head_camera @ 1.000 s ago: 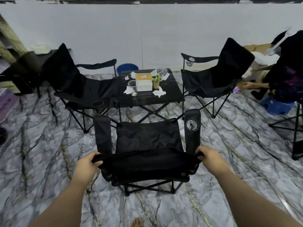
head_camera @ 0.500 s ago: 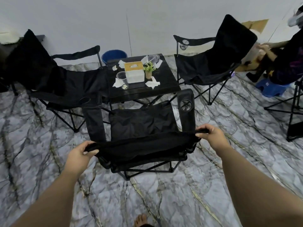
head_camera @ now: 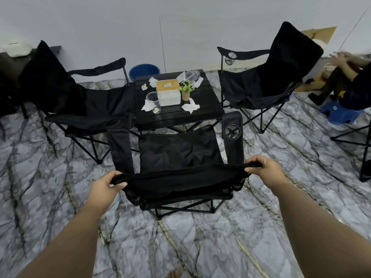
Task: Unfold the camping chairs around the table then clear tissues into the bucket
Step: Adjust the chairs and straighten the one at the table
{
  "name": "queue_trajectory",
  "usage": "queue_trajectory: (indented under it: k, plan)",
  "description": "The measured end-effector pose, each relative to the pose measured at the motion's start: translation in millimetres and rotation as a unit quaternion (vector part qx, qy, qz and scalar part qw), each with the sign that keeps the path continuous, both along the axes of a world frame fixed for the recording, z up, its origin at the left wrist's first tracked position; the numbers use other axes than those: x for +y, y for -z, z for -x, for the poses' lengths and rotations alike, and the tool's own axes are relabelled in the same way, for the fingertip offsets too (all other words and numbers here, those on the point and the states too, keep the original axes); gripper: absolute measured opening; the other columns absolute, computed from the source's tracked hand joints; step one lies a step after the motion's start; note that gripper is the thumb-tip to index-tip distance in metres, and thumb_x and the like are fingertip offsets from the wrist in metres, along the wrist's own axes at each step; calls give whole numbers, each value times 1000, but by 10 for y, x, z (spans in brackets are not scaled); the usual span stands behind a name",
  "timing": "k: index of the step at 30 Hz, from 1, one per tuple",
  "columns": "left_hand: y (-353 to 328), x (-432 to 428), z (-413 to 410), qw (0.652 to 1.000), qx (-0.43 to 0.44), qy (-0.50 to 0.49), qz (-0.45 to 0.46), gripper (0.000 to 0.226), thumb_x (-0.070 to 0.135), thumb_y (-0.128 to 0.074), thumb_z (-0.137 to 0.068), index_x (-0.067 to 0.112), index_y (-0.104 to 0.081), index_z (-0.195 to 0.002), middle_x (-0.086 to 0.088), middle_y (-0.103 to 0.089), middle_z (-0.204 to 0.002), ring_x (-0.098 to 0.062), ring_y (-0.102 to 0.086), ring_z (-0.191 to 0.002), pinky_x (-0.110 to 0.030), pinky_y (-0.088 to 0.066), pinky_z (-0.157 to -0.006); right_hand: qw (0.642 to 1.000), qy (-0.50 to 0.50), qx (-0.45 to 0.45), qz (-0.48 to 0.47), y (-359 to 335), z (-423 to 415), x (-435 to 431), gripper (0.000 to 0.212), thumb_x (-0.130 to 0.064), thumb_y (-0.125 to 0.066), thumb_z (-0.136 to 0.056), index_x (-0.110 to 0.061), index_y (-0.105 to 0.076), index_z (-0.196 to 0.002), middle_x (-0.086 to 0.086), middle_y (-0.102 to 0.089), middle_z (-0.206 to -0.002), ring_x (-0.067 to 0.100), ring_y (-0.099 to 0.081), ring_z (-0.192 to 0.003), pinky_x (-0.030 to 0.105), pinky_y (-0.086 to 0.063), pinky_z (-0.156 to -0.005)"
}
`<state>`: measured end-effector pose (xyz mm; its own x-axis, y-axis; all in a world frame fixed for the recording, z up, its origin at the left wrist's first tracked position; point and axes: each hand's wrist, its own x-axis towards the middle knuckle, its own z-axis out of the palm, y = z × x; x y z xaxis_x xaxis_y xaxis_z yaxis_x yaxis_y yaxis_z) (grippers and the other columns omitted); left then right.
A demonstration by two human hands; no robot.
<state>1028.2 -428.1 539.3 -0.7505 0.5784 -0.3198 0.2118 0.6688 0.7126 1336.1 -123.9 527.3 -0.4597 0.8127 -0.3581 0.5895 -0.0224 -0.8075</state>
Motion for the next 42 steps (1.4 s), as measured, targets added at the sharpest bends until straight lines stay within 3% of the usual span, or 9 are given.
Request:
queue_trajectory:
  k: [3,6,9,13,18,23,32,38,42]
  plan:
    - [-69,27,19,998,-11,53,42,13,12,-69,-83,24,-62,-84,-2,-69,-91,-23,-63,-91,-34,-49,-76,999,-32,-34,-15,-27,-50,-11,19,0,-67,-83,-18,-61,-81,7,-63,-87,24,-57,-87,26,-44,-68]
    - [-264,330,-71,986,-11,154,61,35,32,-76,-75,37,-60,-106,14,-61,-108,-11,-55,-103,-34,-46,-92,998,-45,-47,17,-109,-131,-39,22,-9,-70,-83,-23,-62,-98,3,-64,-102,23,-58,-106,31,-42,-82]
    - [-382,875,-386,968,-2,244,52,36,42,-69,-79,41,-55,-113,12,-59,-117,-10,-51,-112,-31,-40,-95,997,-49,-60,19,-216,-221,-128,45,-22,-69,-85,-25,-53,-127,2,-57,-128,19,-48,-126,34,-41,-98]
    - [-328,1699,-1152,942,71,325,39,33,38,-58,-88,31,-55,-120,6,-55,-123,-16,-50,-118,-35,-40,-101,989,-17,-144,-21,-365,-561,-283,57,-33,-60,-91,-16,-40,-142,6,-40,-148,23,-40,-134,32,-36,-101]
    - [-308,2604,-2526,846,137,513,50,44,41,-51,-91,27,-46,-133,1,-43,-142,-22,-42,-129,-40,-38,-106,964,-6,-265,34,-262,-1373,-333,62,-33,-54,-94,-17,-26,-148,10,-25,-156,29,-34,-138,35,-35,-106]
    - [-131,3227,-3678,748,189,623,128,57,43,-53,-88,26,-36,-140,-3,-35,-149,-24,-31,-137,-41,-30,-112,957,32,-279,70,-114,-2452,-94,69,-43,-49,-94,-23,-16,-151,7,-17,-159,28,-25,-143,41,-29,-113]
    - [222,4166,-4941,776,147,569,227,59,42,-53,-90,23,-32,-141,-4,-29,-151,-25,-33,-136,-37,-34,-107,933,-22,-349,79,65,-3967,1078,74,-43,-53,-92,-23,-14,-151,6,-12,-160,27,-19,-145,42,-25,-116]
    - [357,4844,-5080,833,104,485,243,52,39,-54,-89,25,-37,-137,-5,-37,-145,-28,-45,-124,-38,-44,-100,934,-67,-341,79,120,-4033,1952,76,-43,-55,-91,-19,-14,-151,8,-16,-159,28,-24,-143,41,-28,-115]
    - [441,5474,-4995,852,106,453,240,60,42,-57,-86,24,-35,-139,-5,-34,-147,-28,-40,-130,-39,-39,-105,935,-104,-333,64,117,-3938,2668,74,-41,-52,-93,-19,-12,-151,6,-12,-160,26,-19,-145,37,-24,-115]
